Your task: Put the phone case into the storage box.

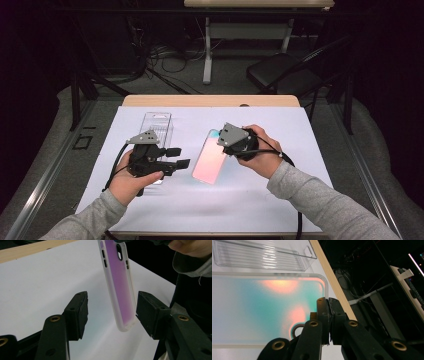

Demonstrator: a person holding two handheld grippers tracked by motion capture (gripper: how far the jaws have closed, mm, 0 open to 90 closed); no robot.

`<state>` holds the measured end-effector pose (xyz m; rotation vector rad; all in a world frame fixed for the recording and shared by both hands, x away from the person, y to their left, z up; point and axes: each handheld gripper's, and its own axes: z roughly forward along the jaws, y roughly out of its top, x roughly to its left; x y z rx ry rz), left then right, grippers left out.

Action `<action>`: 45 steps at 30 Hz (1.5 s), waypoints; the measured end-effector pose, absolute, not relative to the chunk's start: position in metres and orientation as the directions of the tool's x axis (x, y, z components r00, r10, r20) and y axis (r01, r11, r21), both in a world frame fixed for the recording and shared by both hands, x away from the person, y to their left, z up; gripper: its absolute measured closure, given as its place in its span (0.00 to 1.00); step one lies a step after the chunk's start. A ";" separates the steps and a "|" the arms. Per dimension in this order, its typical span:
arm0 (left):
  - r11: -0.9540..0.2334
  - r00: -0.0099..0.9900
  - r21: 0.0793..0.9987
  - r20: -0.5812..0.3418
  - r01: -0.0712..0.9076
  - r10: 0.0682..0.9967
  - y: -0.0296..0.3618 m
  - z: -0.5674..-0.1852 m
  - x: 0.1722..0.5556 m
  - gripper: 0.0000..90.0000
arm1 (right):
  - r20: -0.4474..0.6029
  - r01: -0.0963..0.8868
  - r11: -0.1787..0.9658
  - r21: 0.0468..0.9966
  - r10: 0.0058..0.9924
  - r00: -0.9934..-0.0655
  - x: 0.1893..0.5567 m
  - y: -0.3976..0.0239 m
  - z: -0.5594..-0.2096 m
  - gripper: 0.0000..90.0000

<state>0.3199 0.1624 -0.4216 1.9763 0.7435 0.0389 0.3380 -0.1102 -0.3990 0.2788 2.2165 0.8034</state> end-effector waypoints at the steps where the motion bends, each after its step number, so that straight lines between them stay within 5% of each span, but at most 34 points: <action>1: -0.326 0.812 0.811 -0.280 0.486 0.512 0.162 -0.422 0.321 0.48 | -0.583 -0.050 0.780 0.624 0.422 -0.694 0.339 -0.111 -0.399 0.98; 23: -0.269 0.727 0.713 -0.472 0.647 0.498 0.150 -0.428 0.334 0.55 | -0.580 -0.060 0.774 0.630 0.418 -0.699 0.338 -0.107 -0.400 0.98; 45: -0.297 0.704 0.662 -0.510 0.688 0.493 0.132 -0.440 0.344 0.66 | -0.570 -0.067 0.767 0.638 0.412 -0.711 0.337 -0.103 -0.400 0.98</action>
